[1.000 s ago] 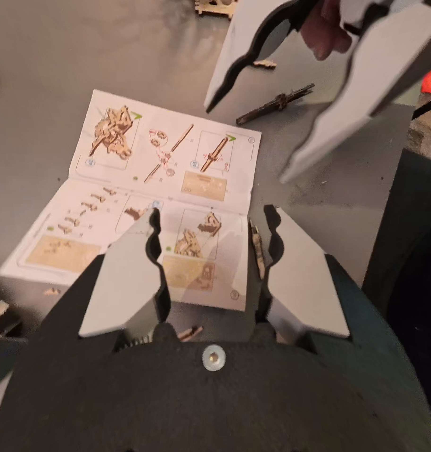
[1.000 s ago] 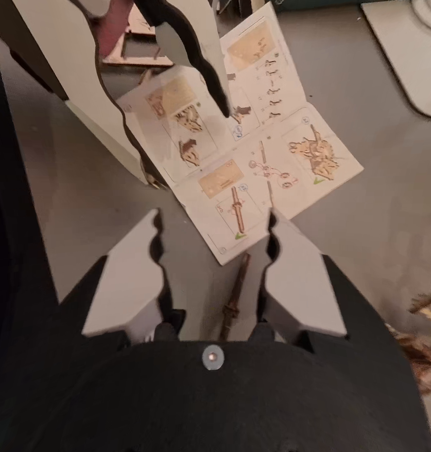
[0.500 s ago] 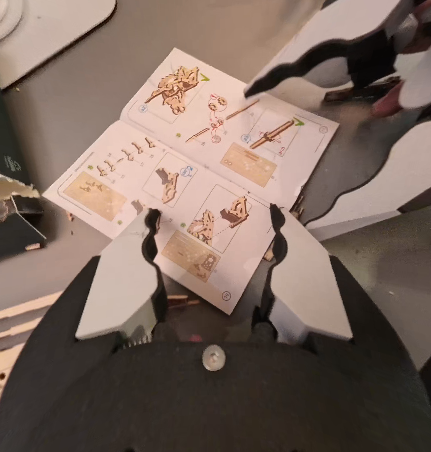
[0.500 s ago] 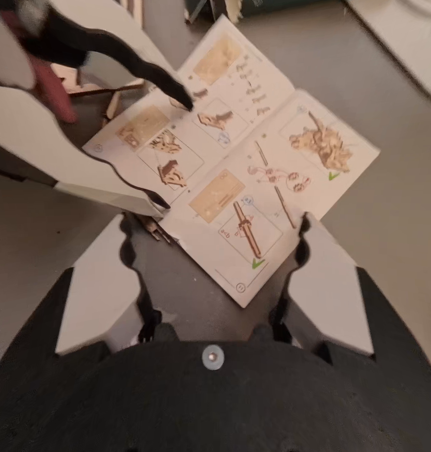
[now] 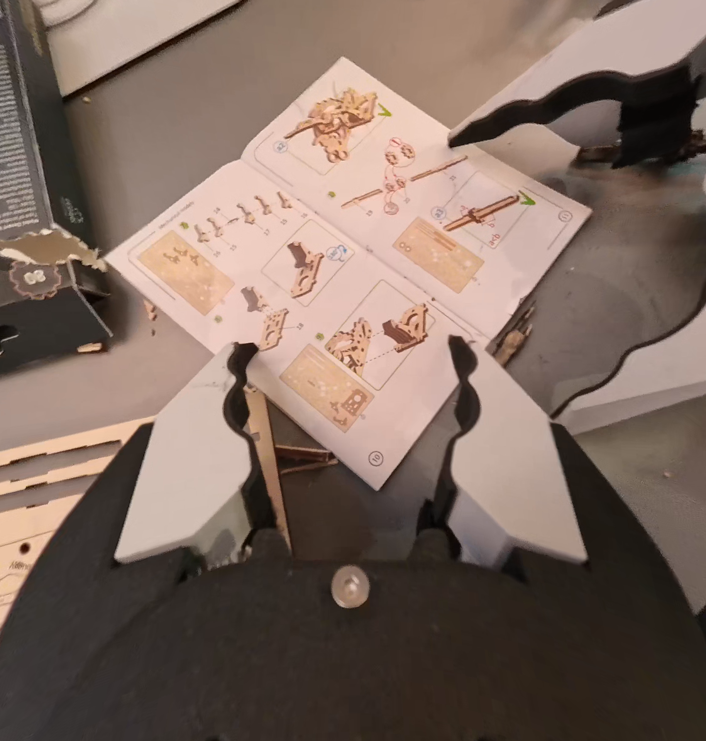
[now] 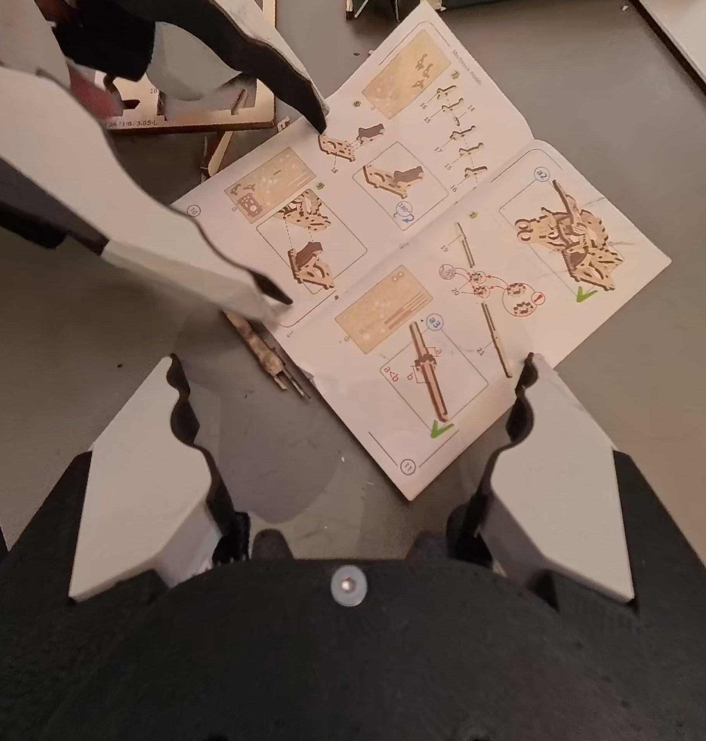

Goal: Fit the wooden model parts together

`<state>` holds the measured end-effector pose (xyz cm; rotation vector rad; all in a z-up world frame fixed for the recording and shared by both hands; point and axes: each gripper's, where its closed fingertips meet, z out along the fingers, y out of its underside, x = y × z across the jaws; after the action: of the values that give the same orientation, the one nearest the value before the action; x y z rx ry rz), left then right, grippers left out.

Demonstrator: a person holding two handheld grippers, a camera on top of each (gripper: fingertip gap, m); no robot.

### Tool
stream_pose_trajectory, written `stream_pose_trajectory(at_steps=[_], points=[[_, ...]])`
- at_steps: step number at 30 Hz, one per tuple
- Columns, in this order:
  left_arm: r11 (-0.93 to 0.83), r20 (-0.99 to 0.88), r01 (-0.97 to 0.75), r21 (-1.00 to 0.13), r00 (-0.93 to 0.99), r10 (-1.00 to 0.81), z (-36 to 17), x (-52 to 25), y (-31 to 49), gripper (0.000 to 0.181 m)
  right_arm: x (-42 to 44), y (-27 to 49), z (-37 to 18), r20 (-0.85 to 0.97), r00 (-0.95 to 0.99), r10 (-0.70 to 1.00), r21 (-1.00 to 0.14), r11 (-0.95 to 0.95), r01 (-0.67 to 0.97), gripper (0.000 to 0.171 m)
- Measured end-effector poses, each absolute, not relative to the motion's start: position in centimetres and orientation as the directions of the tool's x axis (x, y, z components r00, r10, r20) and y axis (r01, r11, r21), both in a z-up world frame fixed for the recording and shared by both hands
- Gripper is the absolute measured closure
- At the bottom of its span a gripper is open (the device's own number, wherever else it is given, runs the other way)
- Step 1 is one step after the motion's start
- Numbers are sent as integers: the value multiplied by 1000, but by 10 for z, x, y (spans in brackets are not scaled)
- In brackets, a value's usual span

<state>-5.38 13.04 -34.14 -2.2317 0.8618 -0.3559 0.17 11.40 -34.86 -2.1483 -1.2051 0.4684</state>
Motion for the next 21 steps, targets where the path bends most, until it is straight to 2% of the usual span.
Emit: stream_pose_trajectory(at_steps=[4, 8, 21], points=[[-553, 8, -469, -689, 757, -653, -344, -57, 132, 57, 2, 114, -349, -4, 520, 854, -670, -389, 633, 16], [-559, 0, -514, -650, 736, -677, -352, -55, 129, 23, 2, 114, -349, -5, 520, 854, -670, -389, 633, 16], [-586, 0, -480, -653, 774, -634, -351, -46, 138, 22, -6, 116, -348, -6, 516, 857, -669, -387, 635, 16]])
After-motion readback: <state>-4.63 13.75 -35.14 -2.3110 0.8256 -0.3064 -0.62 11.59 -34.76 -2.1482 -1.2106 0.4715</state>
